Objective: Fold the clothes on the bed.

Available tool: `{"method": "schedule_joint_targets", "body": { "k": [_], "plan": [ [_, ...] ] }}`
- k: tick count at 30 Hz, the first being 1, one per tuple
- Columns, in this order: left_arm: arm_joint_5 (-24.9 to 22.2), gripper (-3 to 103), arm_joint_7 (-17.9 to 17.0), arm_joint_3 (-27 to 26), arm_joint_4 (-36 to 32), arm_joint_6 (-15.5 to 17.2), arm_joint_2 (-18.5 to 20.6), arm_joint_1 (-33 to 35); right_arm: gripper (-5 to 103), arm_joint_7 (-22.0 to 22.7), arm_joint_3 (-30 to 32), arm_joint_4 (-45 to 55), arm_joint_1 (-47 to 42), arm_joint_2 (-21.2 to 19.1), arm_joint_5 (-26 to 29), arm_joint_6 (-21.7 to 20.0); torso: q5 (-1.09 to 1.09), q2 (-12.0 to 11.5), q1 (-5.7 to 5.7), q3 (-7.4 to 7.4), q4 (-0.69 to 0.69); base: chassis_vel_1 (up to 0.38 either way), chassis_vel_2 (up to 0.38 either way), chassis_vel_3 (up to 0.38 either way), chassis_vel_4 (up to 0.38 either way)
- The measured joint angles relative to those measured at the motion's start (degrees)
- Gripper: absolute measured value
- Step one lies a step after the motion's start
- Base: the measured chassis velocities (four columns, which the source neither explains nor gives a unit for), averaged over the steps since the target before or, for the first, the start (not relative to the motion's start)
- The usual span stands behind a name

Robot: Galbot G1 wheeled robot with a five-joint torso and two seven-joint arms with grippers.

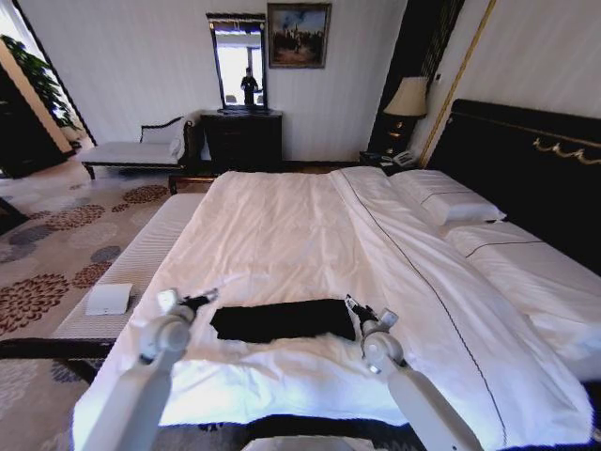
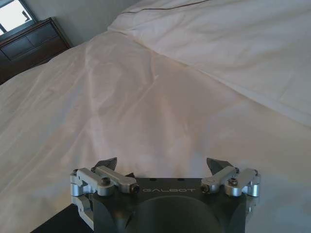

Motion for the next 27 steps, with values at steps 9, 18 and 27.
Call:
{"method": "schedule_joint_targets", "body": {
  "k": [9,18,27],
  "plan": [
    [-10.47,100,-4.70,4.64,4.49,0.03,3.25,-4.78,100,0.28,-0.12,-0.03,-0.74,1.75,-0.57,-0.40,0.00,0.00,0.00,-0.01,0.00,0.000,0.000,0.000,0.000],
    [-15.92,100,-4.89,7.08,3.08,-0.06,10.01,-3.03,100,0.29,-0.31,-0.47,-0.91,2.99,-0.88,-0.56,-0.02,0.00,-0.02,-0.01,0.01,0.000,0.000,0.000,0.000],
    [-18.64,100,-1.90,10.18,3.93,-0.17,14.84,-2.53,100,0.34,-0.34,-0.68,-1.96,4.57,-1.82,-0.66,-0.01,0.00,-0.02,-0.01,0.01,0.000,0.000,0.000,0.000]
  ]
}}
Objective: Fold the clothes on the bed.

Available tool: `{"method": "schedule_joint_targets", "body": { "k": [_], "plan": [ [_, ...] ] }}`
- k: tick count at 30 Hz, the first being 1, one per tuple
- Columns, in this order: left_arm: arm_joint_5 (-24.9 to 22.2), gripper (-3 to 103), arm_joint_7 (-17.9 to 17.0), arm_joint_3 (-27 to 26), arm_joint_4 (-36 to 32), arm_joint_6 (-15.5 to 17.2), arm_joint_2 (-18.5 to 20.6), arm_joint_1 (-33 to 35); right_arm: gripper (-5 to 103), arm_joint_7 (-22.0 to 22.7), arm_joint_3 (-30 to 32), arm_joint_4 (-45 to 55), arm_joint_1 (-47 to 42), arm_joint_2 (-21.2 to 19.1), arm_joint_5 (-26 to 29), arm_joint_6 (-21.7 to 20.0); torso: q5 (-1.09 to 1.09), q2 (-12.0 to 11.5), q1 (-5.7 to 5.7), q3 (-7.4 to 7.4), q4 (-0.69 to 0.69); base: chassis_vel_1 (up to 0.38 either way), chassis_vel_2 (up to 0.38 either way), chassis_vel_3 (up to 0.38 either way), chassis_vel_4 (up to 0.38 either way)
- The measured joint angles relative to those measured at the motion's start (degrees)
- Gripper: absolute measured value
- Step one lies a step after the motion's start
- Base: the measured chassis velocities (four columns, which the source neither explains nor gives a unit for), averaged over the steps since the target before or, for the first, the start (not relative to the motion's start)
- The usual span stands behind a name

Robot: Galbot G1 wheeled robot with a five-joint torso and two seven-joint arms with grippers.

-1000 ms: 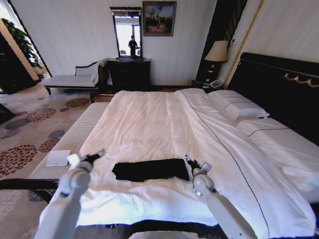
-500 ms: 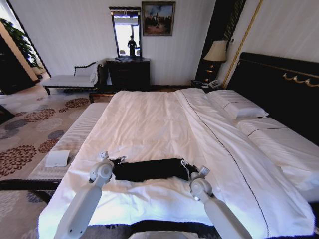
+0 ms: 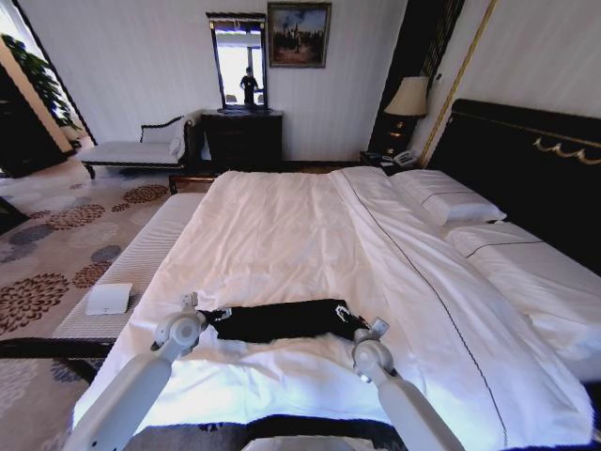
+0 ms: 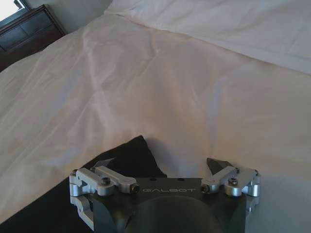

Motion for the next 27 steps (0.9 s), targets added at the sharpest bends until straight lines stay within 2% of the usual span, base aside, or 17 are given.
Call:
{"method": "schedule_joint_targets", "body": {
  "k": [7,13,16,17,19,21,23,26,27],
  "plan": [
    [-0.82,100,0.56,0.21,0.04,-0.04,0.68,1.11,100,0.09,0.28,0.20,-0.58,0.02,-0.27,-0.02,0.00,0.00,0.00,0.00,0.00,0.000,0.000,0.000,0.000],
    [0.06,100,1.20,0.21,-3.69,-0.09,3.99,6.16,100,0.14,0.84,0.10,-0.77,-0.64,-0.38,0.00,0.01,0.00,0.00,0.00,-0.01,0.000,0.000,0.000,0.000],
    [5.54,100,2.16,0.05,-8.55,-0.12,7.02,13.68,100,0.14,1.16,-0.58,-0.40,-1.37,-0.38,0.13,0.01,0.00,0.00,0.00,0.00,0.000,0.000,0.000,0.000],
    [5.54,100,2.16,0.05,-8.55,-0.12,7.02,13.68,100,0.14,1.16,-0.58,-0.40,-1.37,-0.38,0.13,0.01,0.00,0.00,0.00,0.00,0.000,0.000,0.000,0.000],
    [8.90,100,0.81,-0.69,-11.82,-0.12,8.05,18.70,100,0.14,1.27,-0.98,-0.13,-1.83,-0.34,0.25,0.00,0.00,0.00,0.00,0.00,0.000,0.000,0.000,0.000],
    [11.12,100,-0.99,-2.02,-14.54,-0.12,8.18,22.04,100,0.12,1.29,-1.30,0.02,-2.13,-0.31,0.33,0.02,0.00,0.00,0.00,0.01,0.000,0.000,0.000,0.000],
    [11.74,100,-1.47,-2.62,-15.39,-0.12,8.10,23.04,100,0.10,1.28,-1.40,0.05,-2.20,-0.30,0.34,0.01,0.00,0.00,0.00,0.00,0.000,0.000,0.000,0.000],
    [13.92,100,-2.70,-7.34,-21.01,-0.11,6.85,28.49,100,0.03,1.09,-1.79,0.38,-2.51,-0.27,0.42,0.02,0.00,0.00,0.00,0.00,0.000,0.000,0.000,0.000],
    [13.92,100,-2.70,-7.34,-21.01,-0.11,6.85,28.49,100,0.03,1.09,-1.79,0.38,-2.51,-0.27,0.42,0.02,0.00,0.00,0.00,0.00,0.000,0.000,0.000,0.000]
  ]
}}
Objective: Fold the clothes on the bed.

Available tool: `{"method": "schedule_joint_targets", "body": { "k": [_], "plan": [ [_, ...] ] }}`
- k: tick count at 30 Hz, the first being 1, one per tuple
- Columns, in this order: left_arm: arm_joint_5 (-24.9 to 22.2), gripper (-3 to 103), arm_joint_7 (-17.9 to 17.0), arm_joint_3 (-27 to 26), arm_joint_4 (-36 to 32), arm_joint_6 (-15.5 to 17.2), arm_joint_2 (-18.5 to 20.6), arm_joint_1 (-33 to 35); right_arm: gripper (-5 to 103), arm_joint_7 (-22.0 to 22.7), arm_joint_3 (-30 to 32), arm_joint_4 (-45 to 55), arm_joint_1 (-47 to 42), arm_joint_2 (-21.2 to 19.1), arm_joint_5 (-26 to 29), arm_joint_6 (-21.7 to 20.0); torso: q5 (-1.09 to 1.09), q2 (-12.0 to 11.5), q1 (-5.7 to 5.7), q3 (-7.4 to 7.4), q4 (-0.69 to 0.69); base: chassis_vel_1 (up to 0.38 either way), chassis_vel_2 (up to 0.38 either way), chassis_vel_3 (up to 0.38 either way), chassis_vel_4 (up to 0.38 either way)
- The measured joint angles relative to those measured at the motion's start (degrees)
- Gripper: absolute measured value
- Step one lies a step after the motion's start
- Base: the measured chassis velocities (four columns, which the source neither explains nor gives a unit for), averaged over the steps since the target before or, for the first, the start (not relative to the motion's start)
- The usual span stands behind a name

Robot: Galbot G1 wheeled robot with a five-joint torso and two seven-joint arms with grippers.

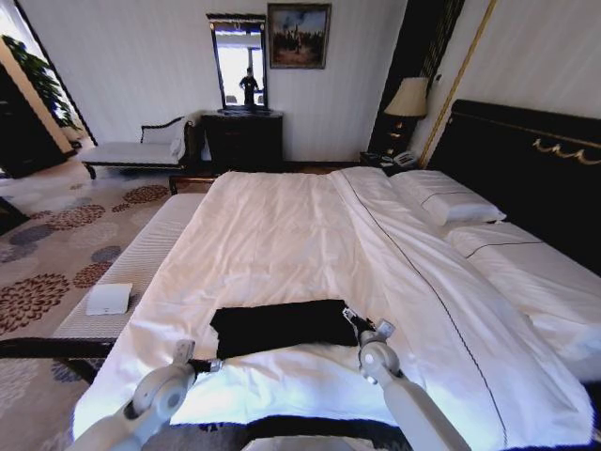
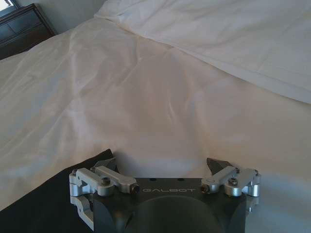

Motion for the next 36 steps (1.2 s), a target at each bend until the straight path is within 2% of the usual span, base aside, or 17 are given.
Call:
{"method": "schedule_joint_targets", "body": {
  "k": [2,5,7,8,10,12,14,17,18,20,24,26,28,31,34,36],
  "plan": [
    [0.05,100,-0.04,-2.29,-2.35,0.02,-0.92,1.44,100,-0.05,-0.04,-0.10,0.22,-0.14,0.02,0.01,0.00,0.00,0.00,0.00,0.01,0.000,0.000,0.000,0.000],
    [-3.84,100,0.65,-9.63,-4.59,0.03,-5.31,-1.07,100,-0.92,0.05,-0.24,0.71,-0.43,-0.11,0.04,-0.01,0.00,-0.01,0.00,0.00,0.000,0.000,0.000,0.000],
    [-4.40,100,0.69,-10.34,-4.49,0.03,-5.78,-1.61,100,-1.10,0.09,-0.24,0.75,-0.44,-0.18,0.05,-0.01,0.00,0.00,0.00,-0.01,0.000,0.000,0.000,0.000],
    [-7.49,100,0.90,-13.72,-2.52,0.01,-8.24,-4.80,100,-1.85,0.22,-0.19,0.88,-0.55,-0.33,0.05,0.02,0.00,0.00,0.00,-0.02,0.000,0.000,0.000,0.000],
    [-10.02,100,1.15,-15.71,1.31,0.02,-11.00,-8.35,100,-2.68,0.37,0.14,0.89,-0.92,-0.34,0.03,-0.02,0.00,0.01,0.02,-0.01,0.000,0.000,0.000,0.000],
    [-10.31,100,1.21,-15.82,1.66,0.02,-11.27,-8.65,100,-2.78,0.41,0.18,0.89,-0.98,-0.34,0.01,-0.02,0.00,0.02,0.01,-0.01,0.000,0.000,0.000,0.000],
    [-15.20,100,1.87,-15.55,6.32,0.02,-14.61,-11.25,100,-3.38,0.47,0.63,0.69,-1.48,-0.32,-0.26,0.00,-0.01,0.02,0.01,-0.01,0.000,0.000,0.000,0.000],
    [-14.25,100,5.18,-13.71,9.51,0.03,-17.17,-12.64,100,-3.39,0.42,0.77,0.49,-1.60,-0.33,-0.40,-0.02,-0.01,0.01,0.01,0.00,0.000,0.000,0.000,0.000],
    [-14.25,100,5.18,-13.71,9.51,0.03,-17.17,-12.64,100,-3.39,0.42,0.77,0.49,-1.60,-0.33,-0.40,-0.02,-0.01,0.01,0.01,0.00,0.000,0.000,0.000,0.000],
    [-13.39,100,6.79,-12.29,12.67,0.03,-19.84,-15.36,100,-3.09,0.35,0.78,0.35,-1.39,-0.36,-0.47,-0.01,0.00,0.01,0.01,-0.01,0.000,0.000,0.000,0.000],
    [-13.88,102,6.97,-11.52,14.51,0.03,-22.42,-17.42,100,-2.60,0.32,0.74,0.10,-1.18,-0.46,-0.51,-0.01,-0.01,0.02,0.01,-0.01,0.000,0.000,0.000,0.000],
    [-14.12,99,6.88,-11.00,14.91,0.03,-24.18,-17.72,100,-2.33,0.34,0.61,-0.05,-1.16,-0.51,-0.51,0.00,-0.01,0.02,0.02,-0.01,0.000,0.000,0.000,0.000],
    [-14.14,99,6.88,-10.96,14.93,0.03,-24.33,-17.72,100,-2.31,0.34,0.59,-0.05,-1.16,-0.51,-0.51,0.00,-0.01,0.02,0.01,-0.01,0.000,0.000,0.000,0.000],
    [-13.32,84,6.91,-10.14,15.80,0.03,-26.69,-17.69,100,-2.00,0.42,0.25,-0.09,-1.24,-0.54,-0.51,-0.01,-0.01,0.00,0.00,-0.01,0.000,0.000,0.000,0.000],
    [-12.88,80,6.94,-9.95,16.18,0.03,-27.19,-17.72,100,-1.90,0.42,0.22,-0.08,-1.28,-0.54,-0.51,-0.01,-0.01,0.01,0.01,0.00,0.000,0.000,0.000,0.000],
    [-12.16,69,6.97,-9.89,16.44,0.03,-27.33,-17.73,100,-1.75,0.39,0.21,0.03,-1.28,-0.55,-0.51,-0.01,-0.01,0.01,0.01,-0.01,0.000,0.000,0.000,0.000]
  ]
}}
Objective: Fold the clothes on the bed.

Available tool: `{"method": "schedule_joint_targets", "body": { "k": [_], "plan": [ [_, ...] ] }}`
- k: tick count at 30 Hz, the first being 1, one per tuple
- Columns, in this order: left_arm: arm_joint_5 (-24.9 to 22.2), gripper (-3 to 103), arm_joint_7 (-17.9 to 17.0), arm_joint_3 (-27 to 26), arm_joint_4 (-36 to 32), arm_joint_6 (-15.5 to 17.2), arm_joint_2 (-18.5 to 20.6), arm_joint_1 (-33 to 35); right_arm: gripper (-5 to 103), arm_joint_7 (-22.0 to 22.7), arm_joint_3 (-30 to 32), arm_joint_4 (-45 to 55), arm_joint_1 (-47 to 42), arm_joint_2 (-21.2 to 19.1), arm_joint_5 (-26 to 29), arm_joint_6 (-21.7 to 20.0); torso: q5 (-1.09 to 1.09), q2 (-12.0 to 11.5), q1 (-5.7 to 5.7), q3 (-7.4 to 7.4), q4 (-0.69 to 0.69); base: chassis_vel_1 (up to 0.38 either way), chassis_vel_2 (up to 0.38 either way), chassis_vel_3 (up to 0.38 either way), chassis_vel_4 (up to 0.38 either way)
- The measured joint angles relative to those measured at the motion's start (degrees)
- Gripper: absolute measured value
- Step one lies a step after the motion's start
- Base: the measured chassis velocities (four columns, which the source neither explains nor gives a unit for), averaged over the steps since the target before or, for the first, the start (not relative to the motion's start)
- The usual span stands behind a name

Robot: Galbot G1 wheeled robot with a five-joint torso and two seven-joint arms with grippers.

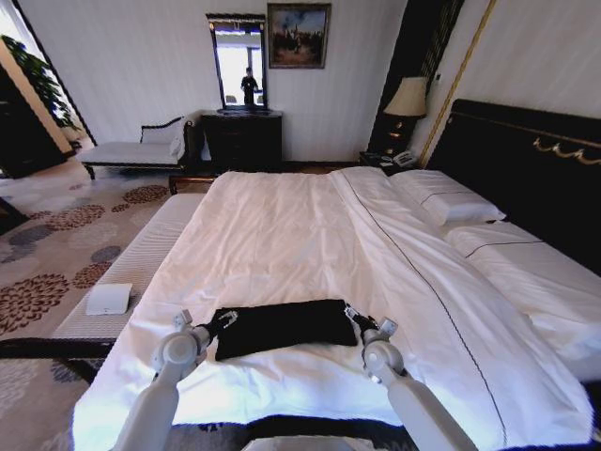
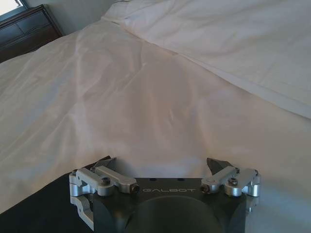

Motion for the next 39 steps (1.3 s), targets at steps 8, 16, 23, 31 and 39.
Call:
{"method": "schedule_joint_targets", "body": {
  "k": [8,16,23,31,39],
  "plan": [
    [0.21,42,0.02,-0.49,0.04,0.00,1.14,0.56,100,0.20,-0.19,-0.11,-0.04,0.27,-0.28,0.01,0.00,0.01,-0.01,0.00,0.00,0.000,0.000,0.000,0.000],
    [-0.38,17,-0.12,-0.88,0.71,0.00,1.19,0.57,100,0.52,-0.15,0.23,-0.56,0.32,-0.58,0.09,-0.01,0.00,0.00,0.00,0.00,0.000,0.000,0.000,0.000],
    [-0.25,44,-0.17,-0.91,1.06,-0.01,1.03,0.67,100,0.71,0.07,0.45,-0.93,0.06,-0.88,0.17,0.00,0.00,0.00,0.00,0.00,0.000,0.000,0.000,0.000],
    [1.54,54,1.03,-0.95,2.18,-0.01,0.90,0.10,100,0.89,0.03,0.46,-1.16,0.66,-1.35,0.23,-0.01,0.00,0.00,0.00,0.00,0.000,0.000,0.000,0.000],
    [1.70,26,1.12,-0.78,0.50,-0.01,1.07,1.01,100,1.14,0.05,0.53,-1.22,0.80,-1.58,0.25,-0.01,0.00,0.00,0.00,0.00,0.000,0.000,0.000,0.000]
  ]
}}
